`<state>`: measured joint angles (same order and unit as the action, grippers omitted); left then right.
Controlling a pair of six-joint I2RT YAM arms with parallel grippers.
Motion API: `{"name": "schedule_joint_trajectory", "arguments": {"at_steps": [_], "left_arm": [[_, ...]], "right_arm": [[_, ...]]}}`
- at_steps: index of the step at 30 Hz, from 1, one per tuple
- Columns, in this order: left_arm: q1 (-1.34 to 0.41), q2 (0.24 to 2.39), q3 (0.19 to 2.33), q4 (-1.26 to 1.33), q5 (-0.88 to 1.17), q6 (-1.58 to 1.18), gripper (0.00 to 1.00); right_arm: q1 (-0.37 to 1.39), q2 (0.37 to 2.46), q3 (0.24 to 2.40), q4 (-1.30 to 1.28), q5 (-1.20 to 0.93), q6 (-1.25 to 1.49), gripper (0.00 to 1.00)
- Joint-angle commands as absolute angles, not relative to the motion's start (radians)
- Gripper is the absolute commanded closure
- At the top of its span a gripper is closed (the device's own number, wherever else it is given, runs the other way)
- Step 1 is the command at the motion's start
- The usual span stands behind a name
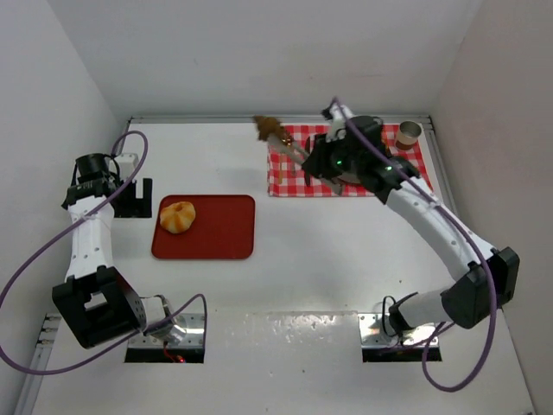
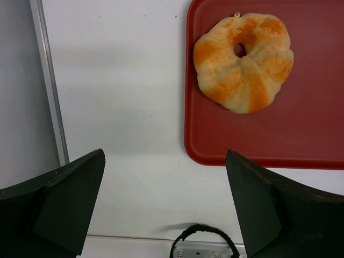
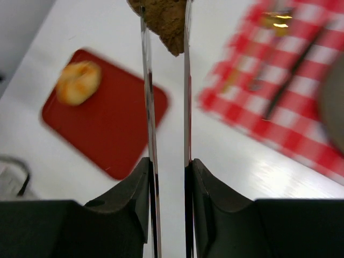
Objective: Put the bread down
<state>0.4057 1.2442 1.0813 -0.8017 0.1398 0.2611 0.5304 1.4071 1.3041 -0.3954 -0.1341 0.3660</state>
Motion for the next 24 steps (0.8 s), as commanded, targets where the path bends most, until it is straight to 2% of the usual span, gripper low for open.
{"name": "schedule_joint_trajectory", "arguments": {"at_steps": [1, 6, 10, 14, 19, 21, 24], "left_arm": [[0.410, 1.264, 1.077, -0.779, 0.130, 0.270, 0.00], [0.410, 1.301, 1.098, -0.779, 0.121, 0.261, 0.00], [0.419, 1.334, 1.117, -0.779, 0.110, 0.252, 0.00], [0.419, 1.359, 1.137, -0.779, 0.091, 0.242, 0.00], [0.419, 1.390, 1.146, -0.779, 0.081, 0.242, 0.00], [0.419, 1.400, 1.155, -0.779, 0.081, 0.242, 0.00], [0.419, 1.411, 1.164, -0.779, 0.081, 0.242, 0.00]], "right_arm": [[0.352, 1.411, 1.263, -0.364, -0.199, 0.357, 0.85], [0.078, 1.540, 1.291, -0.367, -0.254, 0.337, 0.85], [-0.052, 1.681, 1.367, -0.383, -0.298, 0.327, 0.85], [-0.107, 1.802, 1.399, -0.370, -0.302, 0.350, 0.85], [-0.129, 1.858, 1.396, -0.365, -0.327, 0.351, 0.74], [-0.127, 1.852, 1.391, -0.367, -0.347, 0.350, 0.63], [-0.126, 1.841, 1.399, -0.402, -0.348, 0.345, 0.54]]}}
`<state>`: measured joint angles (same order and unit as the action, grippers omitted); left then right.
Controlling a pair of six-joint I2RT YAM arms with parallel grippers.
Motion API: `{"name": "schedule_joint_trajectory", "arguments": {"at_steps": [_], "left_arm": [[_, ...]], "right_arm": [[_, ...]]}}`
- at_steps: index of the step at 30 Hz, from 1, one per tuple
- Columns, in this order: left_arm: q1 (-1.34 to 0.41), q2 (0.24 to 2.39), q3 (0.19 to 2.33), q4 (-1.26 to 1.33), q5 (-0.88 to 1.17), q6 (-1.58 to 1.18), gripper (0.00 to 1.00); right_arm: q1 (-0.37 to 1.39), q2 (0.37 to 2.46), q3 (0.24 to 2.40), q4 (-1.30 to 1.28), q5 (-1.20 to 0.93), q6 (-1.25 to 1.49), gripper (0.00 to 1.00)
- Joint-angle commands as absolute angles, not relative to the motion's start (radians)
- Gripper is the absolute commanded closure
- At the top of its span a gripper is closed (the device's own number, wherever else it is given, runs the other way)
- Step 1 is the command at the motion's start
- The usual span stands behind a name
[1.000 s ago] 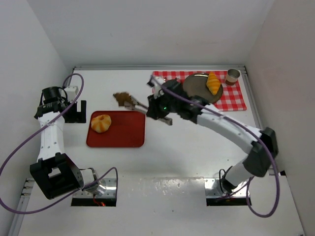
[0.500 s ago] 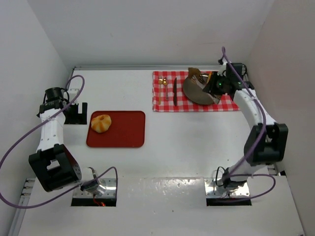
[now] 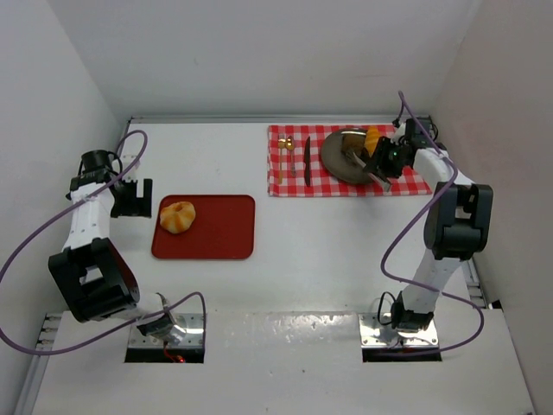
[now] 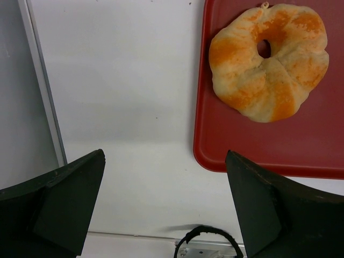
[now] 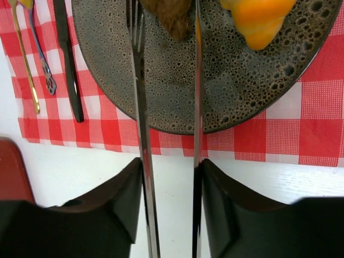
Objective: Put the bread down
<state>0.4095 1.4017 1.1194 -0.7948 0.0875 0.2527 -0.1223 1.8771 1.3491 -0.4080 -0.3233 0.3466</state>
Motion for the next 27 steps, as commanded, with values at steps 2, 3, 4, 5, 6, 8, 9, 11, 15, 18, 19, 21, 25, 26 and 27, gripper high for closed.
{"name": "schedule_joint_trajectory", "arguments": {"at_steps": [2, 3, 4, 5, 6, 8, 9, 11, 15, 18, 19, 21, 25, 26, 27], "left_arm": [[0.419, 1.411, 1.164, -0.779, 0.092, 0.242, 0.00], [0.419, 1.411, 1.164, -0.779, 0.104, 0.242, 0.00], [0.419, 1.411, 1.164, -0.779, 0.104, 0.242, 0.00], [0.419, 1.411, 1.164, -0.779, 0.104, 0.242, 0.00], [0.419, 1.411, 1.164, -0.779, 0.104, 0.242, 0.00], [0.419, 1.411, 1.164, -0.779, 0.114, 0.242, 0.00], [0.419, 1.411, 1.164, -0.779, 0.114, 0.242, 0.00], [0.419, 1.411, 1.164, -0.779, 0.123, 0.242, 0.00], [0.419, 1.411, 1.143, -0.779, 0.123, 0.253, 0.00], [0.419, 1.411, 1.134, -0.779, 0.123, 0.253, 0.00], [0.428, 1.411, 1.121, -0.779, 0.123, 0.253, 0.00], [0.428, 1.411, 1.121, -0.779, 0.135, 0.253, 0.00], [0.428, 1.402, 1.101, -0.779, 0.156, 0.262, 0.00], [0.428, 1.402, 1.101, -0.779, 0.167, 0.262, 0.00], [0.428, 1.411, 1.092, -0.779, 0.167, 0.262, 0.00]], "right_arm": [[-0.126, 1.816, 1.385, -0.428, -0.345, 0.336, 0.49], [-0.127, 1.806, 1.379, -0.428, -0.345, 0.333, 0.48], [-0.132, 1.799, 1.373, -0.436, -0.342, 0.327, 0.46], [-0.132, 1.772, 1.361, -0.440, -0.330, 0.327, 0.45], [-0.135, 1.758, 1.358, -0.457, -0.322, 0.321, 0.45], [-0.135, 1.731, 1.356, -0.471, -0.314, 0.305, 0.45], [-0.133, 1.721, 1.356, -0.480, -0.311, 0.293, 0.45], [-0.126, 1.665, 1.353, -0.514, -0.296, 0.262, 0.45], [-0.072, 1.545, 1.309, -0.535, -0.261, 0.207, 0.52], [-0.009, 1.490, 1.298, -0.572, -0.261, 0.175, 0.53], [0.076, 1.482, 1.299, -0.581, -0.261, 0.167, 0.53], [0.132, 1.457, 1.292, -0.581, -0.270, 0.158, 0.53], [0.389, 1.469, 1.318, -0.529, -0.320, 0.131, 0.53], [0.425, 1.506, 1.327, -0.516, -0.325, 0.126, 0.52], [0.490, 1.520, 1.357, -0.494, -0.334, 0.088, 0.52]]}}
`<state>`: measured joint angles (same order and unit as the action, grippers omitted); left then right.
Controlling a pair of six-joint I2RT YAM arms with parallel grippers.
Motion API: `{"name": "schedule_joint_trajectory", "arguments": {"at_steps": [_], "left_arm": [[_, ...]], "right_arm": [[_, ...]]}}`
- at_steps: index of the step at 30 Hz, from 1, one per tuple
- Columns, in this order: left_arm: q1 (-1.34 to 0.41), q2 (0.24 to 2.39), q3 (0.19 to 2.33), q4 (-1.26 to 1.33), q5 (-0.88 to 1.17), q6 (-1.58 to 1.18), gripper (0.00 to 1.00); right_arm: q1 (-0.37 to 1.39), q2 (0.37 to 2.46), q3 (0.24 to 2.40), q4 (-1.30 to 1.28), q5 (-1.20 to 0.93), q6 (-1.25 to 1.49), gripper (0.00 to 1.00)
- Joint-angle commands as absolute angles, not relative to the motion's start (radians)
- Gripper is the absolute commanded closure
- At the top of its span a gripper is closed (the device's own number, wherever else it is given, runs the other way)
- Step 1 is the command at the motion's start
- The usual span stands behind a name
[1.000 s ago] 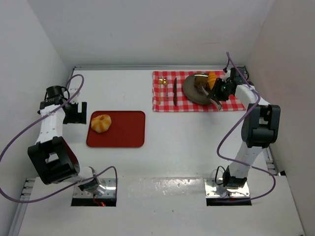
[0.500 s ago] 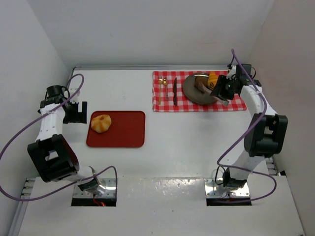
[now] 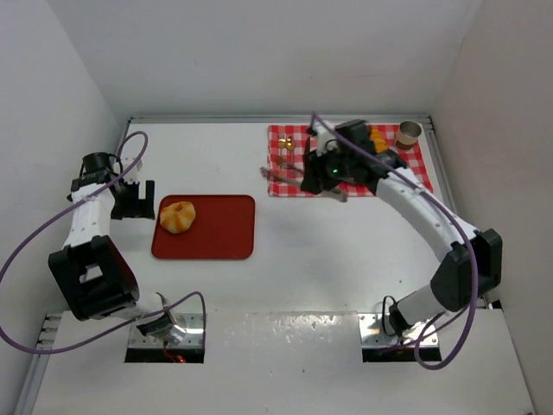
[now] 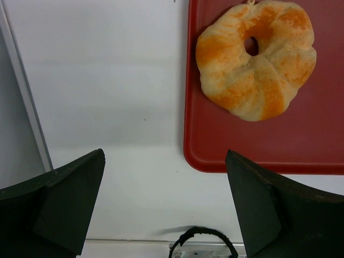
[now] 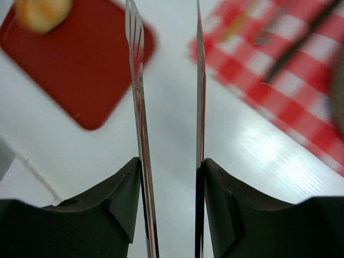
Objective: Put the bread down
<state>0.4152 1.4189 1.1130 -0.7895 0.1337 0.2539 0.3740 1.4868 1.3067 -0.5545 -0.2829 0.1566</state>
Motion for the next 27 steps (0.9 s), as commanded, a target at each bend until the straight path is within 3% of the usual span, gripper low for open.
{"name": "schedule_joint_trajectory", "arguments": {"at_steps": [1, 5, 6, 11, 27], "left_arm": [[0.428, 1.411, 1.092, -0.779, 0.167, 0.262, 0.00], [0.428, 1.422, 1.081, -0.788, 0.181, 0.262, 0.00], [0.428, 1.431, 1.081, -0.788, 0.181, 0.262, 0.00], [0.428, 1.422, 1.081, -0.808, 0.156, 0.281, 0.00], [0.477, 1.450, 1.081, -0.808, 0.175, 0.290, 0.00]], "right_arm": [[0.521, 1.541, 1.402, -0.483, -0.363, 0.069, 0.52], [0.719, 1.806, 1.639, -0.534, -0.405, -0.034, 0.52], [0.738, 1.845, 1.764, -0.547, -0.432, -0.047, 0.52], [0.847, 2.109, 1.986, -0.569, -0.471, -0.075, 0.52], [0.966, 2.318, 2.066, -0.466, -0.209, -0.127, 0.48]]}}
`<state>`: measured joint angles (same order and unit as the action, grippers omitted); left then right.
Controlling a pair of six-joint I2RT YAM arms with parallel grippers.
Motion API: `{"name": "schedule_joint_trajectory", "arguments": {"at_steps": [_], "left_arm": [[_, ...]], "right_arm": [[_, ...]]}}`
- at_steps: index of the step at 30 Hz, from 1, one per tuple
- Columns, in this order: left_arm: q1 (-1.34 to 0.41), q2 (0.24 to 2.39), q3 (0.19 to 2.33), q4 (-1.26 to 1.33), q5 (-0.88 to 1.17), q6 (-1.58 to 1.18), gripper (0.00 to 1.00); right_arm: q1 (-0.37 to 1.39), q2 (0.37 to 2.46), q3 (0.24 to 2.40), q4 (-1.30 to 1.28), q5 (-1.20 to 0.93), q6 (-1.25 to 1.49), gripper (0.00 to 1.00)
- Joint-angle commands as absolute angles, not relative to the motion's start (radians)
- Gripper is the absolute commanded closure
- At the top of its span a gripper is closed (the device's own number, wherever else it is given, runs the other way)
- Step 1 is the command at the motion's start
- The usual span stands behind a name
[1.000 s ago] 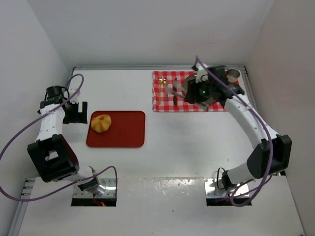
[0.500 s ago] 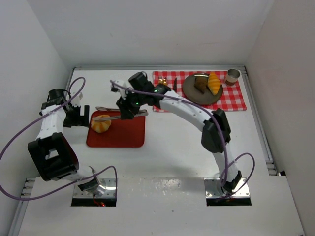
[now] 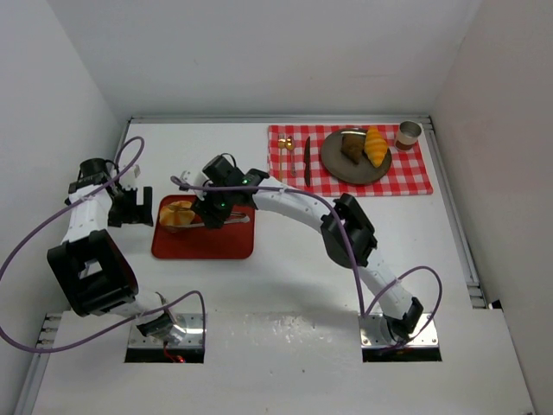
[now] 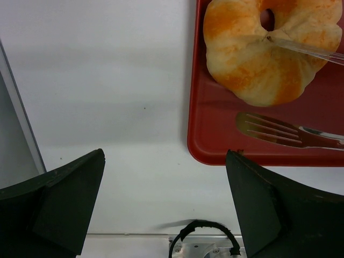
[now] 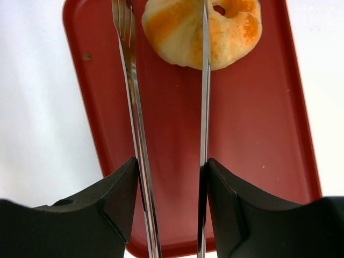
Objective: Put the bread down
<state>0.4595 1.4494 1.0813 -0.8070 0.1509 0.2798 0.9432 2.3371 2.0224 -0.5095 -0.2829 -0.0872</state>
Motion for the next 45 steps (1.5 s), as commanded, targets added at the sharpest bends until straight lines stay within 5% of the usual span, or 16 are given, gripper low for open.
{"name": "schedule_joint_trajectory", "arguments": {"at_steps": [1, 9, 11, 16, 19, 31, 45], "left_arm": [[0.477, 1.450, 1.081, -0.808, 0.175, 0.299, 0.00], [0.497, 1.459, 1.081, -0.808, 0.186, 0.308, 0.00], [0.508, 1.459, 1.081, -0.808, 0.195, 0.317, 0.00], [0.517, 1.479, 1.081, -0.808, 0.204, 0.318, 0.00], [0.526, 1.479, 1.081, -0.808, 0.213, 0.318, 0.00], [0.535, 1.479, 1.091, -0.818, 0.224, 0.327, 0.00], [0.535, 1.508, 1.100, -0.818, 0.242, 0.327, 0.00]], "right_arm": [[0.979, 2.318, 2.068, -0.471, -0.200, -0.146, 0.48], [1.000, 2.312, 2.062, -0.505, -0.132, -0.195, 0.48], [1.000, 2.313, 2.045, -0.514, -0.133, -0.198, 0.54], [0.996, 2.300, 2.020, -0.535, -0.129, -0.213, 0.90], [1.000, 2.278, 2.022, -0.525, -0.124, -0.206, 0.96], [0.940, 1.973, 1.838, -0.348, -0.135, -0.123, 1.00], [0.373, 1.566, 1.254, -0.267, -0.207, 0.129, 1.00]]}}
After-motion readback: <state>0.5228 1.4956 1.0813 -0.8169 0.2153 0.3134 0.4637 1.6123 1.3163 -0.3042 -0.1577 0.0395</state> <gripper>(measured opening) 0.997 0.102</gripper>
